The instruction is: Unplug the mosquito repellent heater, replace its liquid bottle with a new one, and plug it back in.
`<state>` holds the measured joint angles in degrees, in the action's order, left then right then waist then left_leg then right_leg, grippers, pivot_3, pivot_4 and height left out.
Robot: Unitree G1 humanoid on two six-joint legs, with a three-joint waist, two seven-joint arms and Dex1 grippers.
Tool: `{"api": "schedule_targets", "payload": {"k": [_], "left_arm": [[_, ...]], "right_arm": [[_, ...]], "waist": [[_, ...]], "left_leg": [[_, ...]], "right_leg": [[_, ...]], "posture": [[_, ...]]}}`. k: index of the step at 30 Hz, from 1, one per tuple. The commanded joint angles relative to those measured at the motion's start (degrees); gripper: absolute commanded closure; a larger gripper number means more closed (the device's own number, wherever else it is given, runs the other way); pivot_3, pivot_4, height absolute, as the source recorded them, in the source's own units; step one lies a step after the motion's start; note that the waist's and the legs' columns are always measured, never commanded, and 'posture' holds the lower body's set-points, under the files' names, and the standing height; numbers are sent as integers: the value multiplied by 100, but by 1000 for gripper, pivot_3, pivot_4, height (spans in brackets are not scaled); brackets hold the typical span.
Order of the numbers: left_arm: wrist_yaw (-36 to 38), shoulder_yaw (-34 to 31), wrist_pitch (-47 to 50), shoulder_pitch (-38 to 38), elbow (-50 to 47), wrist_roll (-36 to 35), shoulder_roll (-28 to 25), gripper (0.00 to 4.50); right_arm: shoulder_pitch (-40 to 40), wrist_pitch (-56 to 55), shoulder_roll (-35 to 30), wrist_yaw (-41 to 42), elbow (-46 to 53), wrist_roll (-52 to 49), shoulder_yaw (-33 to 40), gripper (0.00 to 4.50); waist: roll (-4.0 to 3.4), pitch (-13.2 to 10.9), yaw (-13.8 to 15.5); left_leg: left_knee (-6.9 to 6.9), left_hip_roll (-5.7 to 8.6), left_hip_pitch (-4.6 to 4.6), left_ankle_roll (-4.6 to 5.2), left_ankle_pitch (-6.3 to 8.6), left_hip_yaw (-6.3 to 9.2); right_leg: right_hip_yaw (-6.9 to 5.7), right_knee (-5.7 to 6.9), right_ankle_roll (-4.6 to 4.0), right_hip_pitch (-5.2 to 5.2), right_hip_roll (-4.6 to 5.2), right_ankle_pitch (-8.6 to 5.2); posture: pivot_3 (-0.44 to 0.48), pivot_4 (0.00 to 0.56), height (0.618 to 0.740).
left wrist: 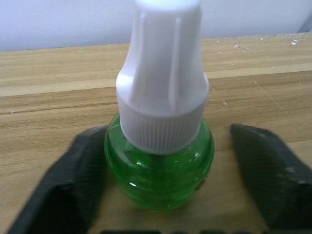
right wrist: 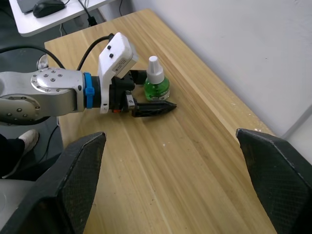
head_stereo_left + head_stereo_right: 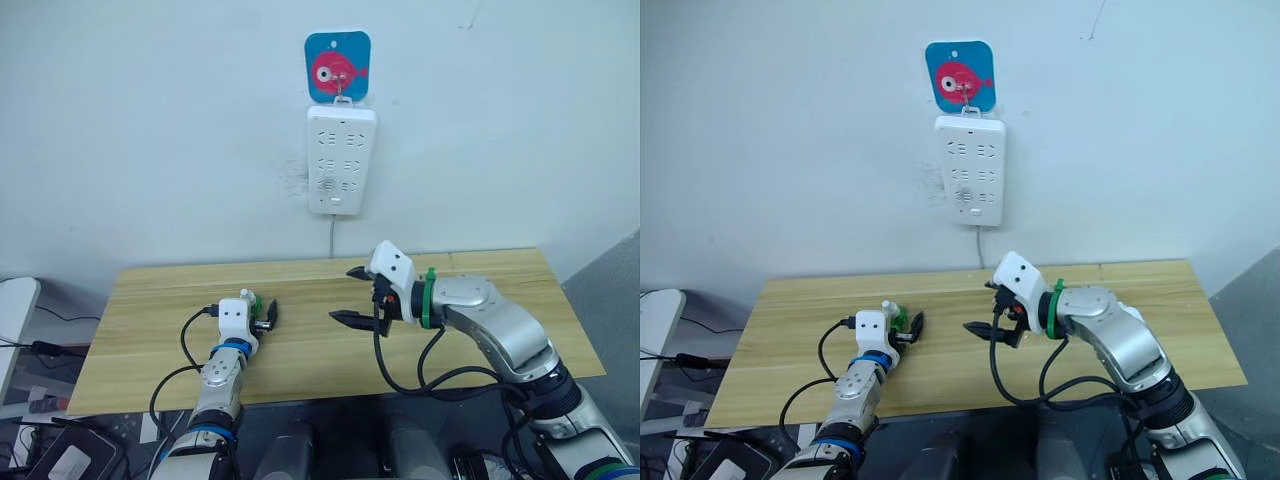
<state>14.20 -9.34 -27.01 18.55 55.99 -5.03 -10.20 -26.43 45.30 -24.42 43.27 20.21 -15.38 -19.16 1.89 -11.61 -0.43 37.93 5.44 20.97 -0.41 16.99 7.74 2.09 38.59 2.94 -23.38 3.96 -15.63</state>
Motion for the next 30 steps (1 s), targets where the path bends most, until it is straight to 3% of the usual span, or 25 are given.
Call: {"api": "schedule_targets", "payload": {"k": [1,3,8,11,15,19,30], "left_arm": [[-52,66,-48,-166,-88,75,34,1768],[-77,59,-48,-215,-135,77,37,2251],[275,227,137,-153,-652,136,-139,2248],[1435,715,576,-85,-1519,100,-458,2248],[3448,1337,2073,-65,-3101,-636,-953,2248],[4603,1829,2913,-3,-4109,-862,-1450,2248],[5260,2192,3201,374,-4573,-797,-1605,2248]], "right_arm": [[-118,-63,72,-54,164,-98,121,0],[-121,-100,133,-85,98,-74,110,0],[-15,-494,160,-72,-233,8,166,0],[220,-1082,-91,231,-530,129,89,0],[215,-1489,52,416,-997,-15,130,0],[81,-1643,382,428,-1276,-129,206,0],[245,-1666,596,440,-1077,-215,244,0]], "waist": [[0,0,0],[0,0,1],[0,0,6],[4,2,38],[4,4,29],[2,15,-4],[2,56,20]], "left_leg": [[0,0,0,0,0,0],[0,1,0,-2,0,-1],[0,0,0,-5,-1,0],[1,1,5,-11,-5,1],[2,2,17,-23,-12,-3],[2,-1,16,-26,-13,-8],[4,-2,23,-41,-20,-14]], "right_leg": [[-1,-1,0,0,0,0],[0,-1,0,-1,0,0],[-1,0,0,-3,0,0],[-5,0,0,-5,0,0],[-7,1,0,-14,0,1],[0,7,-1,-24,-3,1],[0,23,-3,-46,-3,3]], "posture": [[-30,226,740],[-22,214,740],[-3,194,740],[17,179,740],[47,153,740],[50,126,740],[16,96,740]]}}
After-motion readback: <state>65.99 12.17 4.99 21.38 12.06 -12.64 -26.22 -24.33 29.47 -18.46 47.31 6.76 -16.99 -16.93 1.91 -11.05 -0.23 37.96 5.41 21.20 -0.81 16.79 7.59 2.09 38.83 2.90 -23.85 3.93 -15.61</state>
